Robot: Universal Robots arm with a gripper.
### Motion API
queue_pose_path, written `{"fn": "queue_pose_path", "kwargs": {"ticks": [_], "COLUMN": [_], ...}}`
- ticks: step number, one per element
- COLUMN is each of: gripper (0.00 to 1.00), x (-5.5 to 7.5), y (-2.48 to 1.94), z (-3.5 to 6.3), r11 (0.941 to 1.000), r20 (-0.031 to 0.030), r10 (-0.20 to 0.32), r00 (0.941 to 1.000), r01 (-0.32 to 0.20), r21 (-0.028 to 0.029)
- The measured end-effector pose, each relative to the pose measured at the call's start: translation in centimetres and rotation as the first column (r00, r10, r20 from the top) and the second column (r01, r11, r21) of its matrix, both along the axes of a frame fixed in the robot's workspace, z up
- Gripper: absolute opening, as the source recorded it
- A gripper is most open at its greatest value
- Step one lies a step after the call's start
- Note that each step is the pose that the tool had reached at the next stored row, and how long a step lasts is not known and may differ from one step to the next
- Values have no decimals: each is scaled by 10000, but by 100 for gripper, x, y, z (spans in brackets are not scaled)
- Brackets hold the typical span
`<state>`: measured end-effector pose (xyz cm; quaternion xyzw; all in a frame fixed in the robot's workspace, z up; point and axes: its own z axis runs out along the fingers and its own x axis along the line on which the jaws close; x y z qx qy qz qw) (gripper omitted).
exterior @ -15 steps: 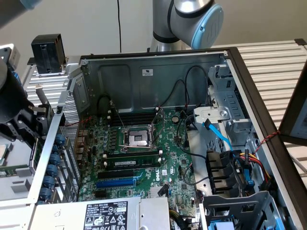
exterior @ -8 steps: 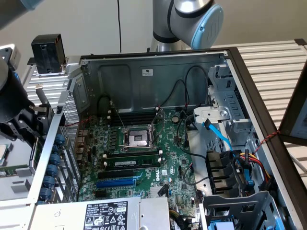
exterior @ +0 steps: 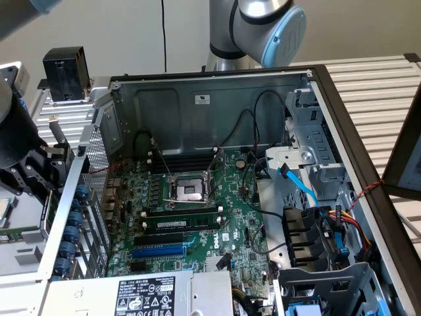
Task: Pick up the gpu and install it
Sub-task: 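Pick up the gpu and move the gpu toward the slot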
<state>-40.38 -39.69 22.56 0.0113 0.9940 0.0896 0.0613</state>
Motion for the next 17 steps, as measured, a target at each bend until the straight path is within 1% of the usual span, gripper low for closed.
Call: {"fn": "queue_pose_path", "kwargs": {"ticks": [3, 7, 10, 12, 17], "gripper": [41, 41, 41, 41, 41], "x": [0, 1, 2, 5, 28], "y": [29, 30, 31, 31, 35], "z": [0, -1, -3, -6, -11], "r11": [10000, 10000, 10000, 10000, 10000], "r20": [-6, -14, -50, -65, -64], "r10": [1, 6, 5, 5, 9], "r00": [10000, 10000, 10000, 10000, 10000], "r01": [-1, -6, -6, -6, -9], "r21": [-11, -53, -83, -91, -99]}}
